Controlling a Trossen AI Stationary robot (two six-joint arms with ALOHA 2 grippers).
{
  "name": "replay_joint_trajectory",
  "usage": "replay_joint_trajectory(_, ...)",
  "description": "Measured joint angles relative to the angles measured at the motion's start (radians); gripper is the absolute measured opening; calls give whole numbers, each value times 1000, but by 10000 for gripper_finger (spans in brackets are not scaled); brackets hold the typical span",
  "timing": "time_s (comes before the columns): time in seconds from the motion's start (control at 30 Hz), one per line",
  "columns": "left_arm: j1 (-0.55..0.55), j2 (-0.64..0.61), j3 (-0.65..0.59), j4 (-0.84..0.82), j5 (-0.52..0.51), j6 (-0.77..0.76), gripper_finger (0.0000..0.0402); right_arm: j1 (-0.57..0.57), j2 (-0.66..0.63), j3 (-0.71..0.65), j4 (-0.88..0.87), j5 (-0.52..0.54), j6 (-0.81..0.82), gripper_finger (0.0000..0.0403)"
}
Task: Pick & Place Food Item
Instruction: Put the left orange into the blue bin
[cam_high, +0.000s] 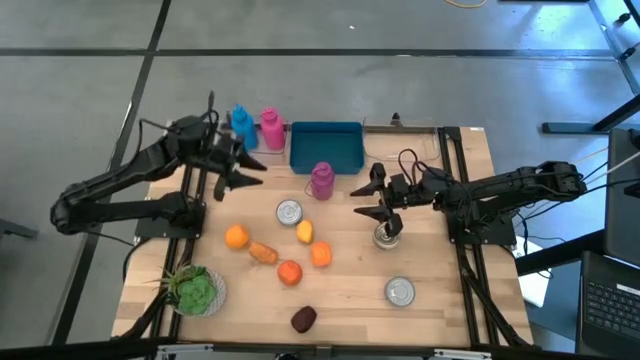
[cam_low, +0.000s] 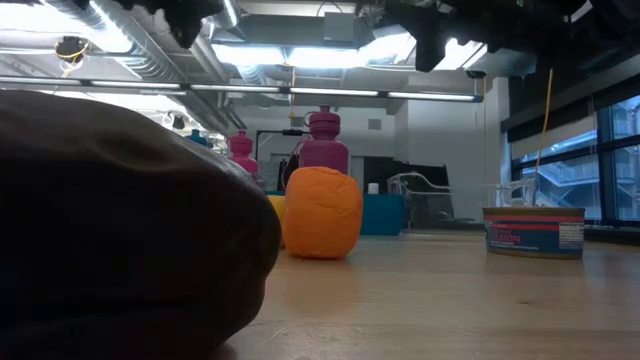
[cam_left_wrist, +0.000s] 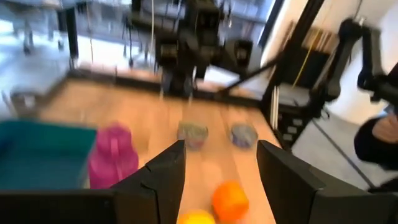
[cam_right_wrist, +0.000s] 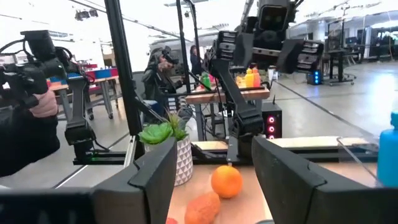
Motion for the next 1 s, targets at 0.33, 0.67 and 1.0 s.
replay_joint_trajectory(0.33, -109, -82, 0, -313, -217, -92, 188, 0, 0, 0, -9, 1, 55, 208)
replay_joint_trajectory(0.67, -277, -32, 0, -541, -402, -212, 187, 0, 0, 0, -10, 31, 53, 208)
replay_joint_trajectory(1.0, -447, 113, 0, -640, -449, -387, 189, 0, 0, 1, -75, 91, 24, 207)
